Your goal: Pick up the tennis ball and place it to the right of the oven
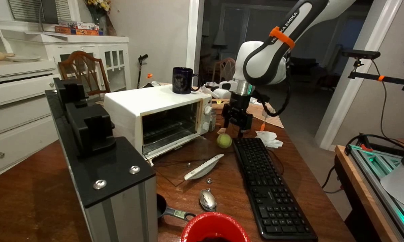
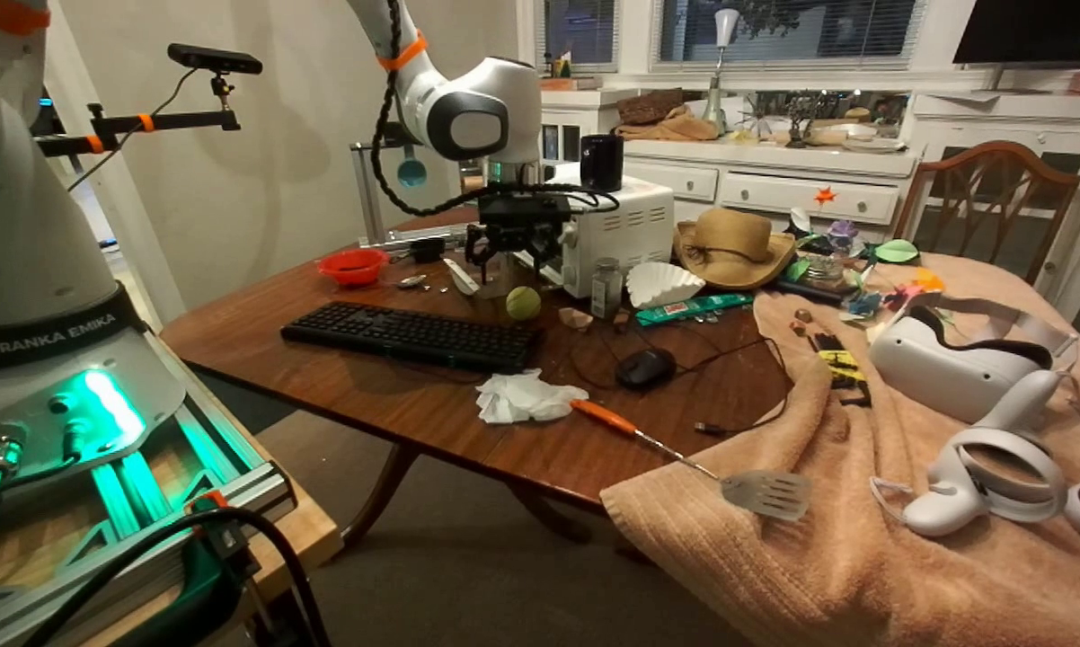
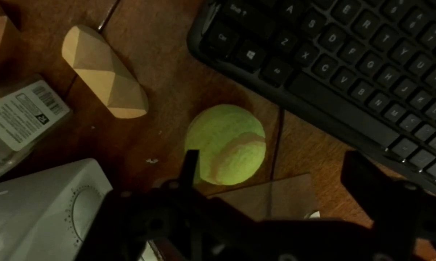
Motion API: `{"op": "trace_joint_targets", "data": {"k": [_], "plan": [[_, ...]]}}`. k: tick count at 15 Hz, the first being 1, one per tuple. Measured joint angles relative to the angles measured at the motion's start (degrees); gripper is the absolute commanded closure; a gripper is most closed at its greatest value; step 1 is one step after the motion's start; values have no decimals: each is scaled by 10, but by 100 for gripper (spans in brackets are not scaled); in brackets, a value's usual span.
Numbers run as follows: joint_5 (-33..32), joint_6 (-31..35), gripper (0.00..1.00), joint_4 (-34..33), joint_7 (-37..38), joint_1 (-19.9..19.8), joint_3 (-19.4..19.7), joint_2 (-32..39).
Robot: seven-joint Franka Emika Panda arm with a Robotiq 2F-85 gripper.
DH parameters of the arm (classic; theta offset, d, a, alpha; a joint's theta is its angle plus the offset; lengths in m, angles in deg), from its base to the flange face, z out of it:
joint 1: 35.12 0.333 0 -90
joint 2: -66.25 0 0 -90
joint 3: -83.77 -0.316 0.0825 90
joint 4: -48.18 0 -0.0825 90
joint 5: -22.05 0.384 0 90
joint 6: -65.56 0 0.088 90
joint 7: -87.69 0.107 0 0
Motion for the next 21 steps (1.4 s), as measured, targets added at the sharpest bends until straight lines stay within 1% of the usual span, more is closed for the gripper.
{"op": "trace_joint_targets", "data": {"k": [3, 10, 15, 16, 17, 18, 19, 20, 21], "plan": [[0, 19, 0, -8, -17, -19, -18, 19], [0, 61, 0, -22, -33, -50, -46, 56], [-2, 70, 0, -28, -38, -58, -58, 75], [-3, 73, 6, -29, -38, -59, -59, 78], [-3, 77, 15, -29, -38, -59, -60, 80], [-3, 81, 26, -30, -39, -59, -61, 83], [-4, 84, 30, -31, -39, -59, -61, 85], [-5, 87, 36, -32, -39, -59, -61, 87], [-6, 89, 47, -33, -39, -59, -61, 90]]}}
